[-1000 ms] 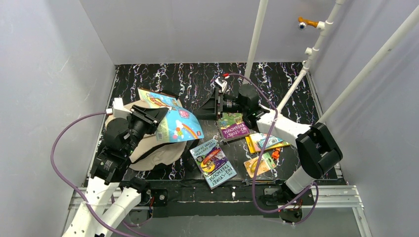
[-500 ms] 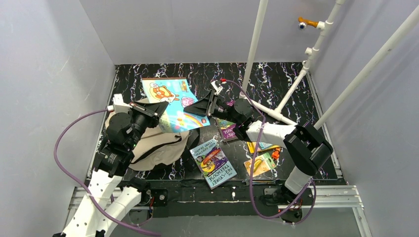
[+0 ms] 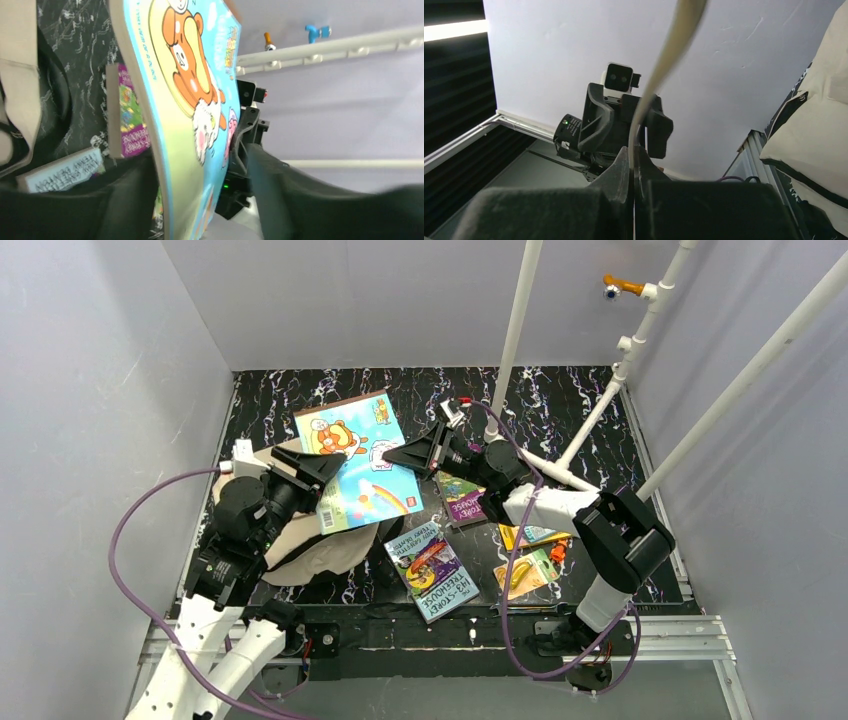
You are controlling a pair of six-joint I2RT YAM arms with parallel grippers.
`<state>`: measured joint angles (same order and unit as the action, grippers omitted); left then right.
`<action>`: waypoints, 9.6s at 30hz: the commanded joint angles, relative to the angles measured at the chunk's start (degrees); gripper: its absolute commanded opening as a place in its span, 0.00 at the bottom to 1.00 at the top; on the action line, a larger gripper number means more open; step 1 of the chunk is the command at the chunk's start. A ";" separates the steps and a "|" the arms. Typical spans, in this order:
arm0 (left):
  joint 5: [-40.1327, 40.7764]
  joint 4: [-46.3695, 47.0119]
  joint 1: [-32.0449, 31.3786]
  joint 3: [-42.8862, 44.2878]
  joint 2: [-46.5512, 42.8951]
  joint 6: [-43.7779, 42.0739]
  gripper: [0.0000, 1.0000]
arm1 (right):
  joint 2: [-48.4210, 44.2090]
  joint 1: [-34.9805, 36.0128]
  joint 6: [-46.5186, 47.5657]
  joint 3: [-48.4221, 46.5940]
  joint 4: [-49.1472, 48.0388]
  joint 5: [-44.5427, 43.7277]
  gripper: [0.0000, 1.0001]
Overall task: Pack the student bag
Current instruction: Pick up the book from the center of the board, then place the book in the student bag.
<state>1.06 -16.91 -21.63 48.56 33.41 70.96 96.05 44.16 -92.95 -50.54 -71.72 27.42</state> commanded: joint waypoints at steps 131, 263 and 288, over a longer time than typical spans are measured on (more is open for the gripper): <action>-11.52 -24.95 4.37 33.56 11.00 -30.63 0.00 | -0.04 -1.18 -2.47 1.25 -30.76 16.84 0.82; 16.73 -31.57 -0.72 26.88 47.36 -57.32 0.98 | 1.77 -5.09 26.22 2.21 35.60 8.67 0.01; 16.15 -30.76 6.30 30.64 46.48 -55.84 0.00 | -1.17 -5.05 26.79 1.27 43.49 10.31 0.01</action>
<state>11.90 -48.23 -15.44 77.43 88.01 13.67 97.30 39.33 -66.59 -47.86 -28.64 36.71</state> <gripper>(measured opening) 0.036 0.053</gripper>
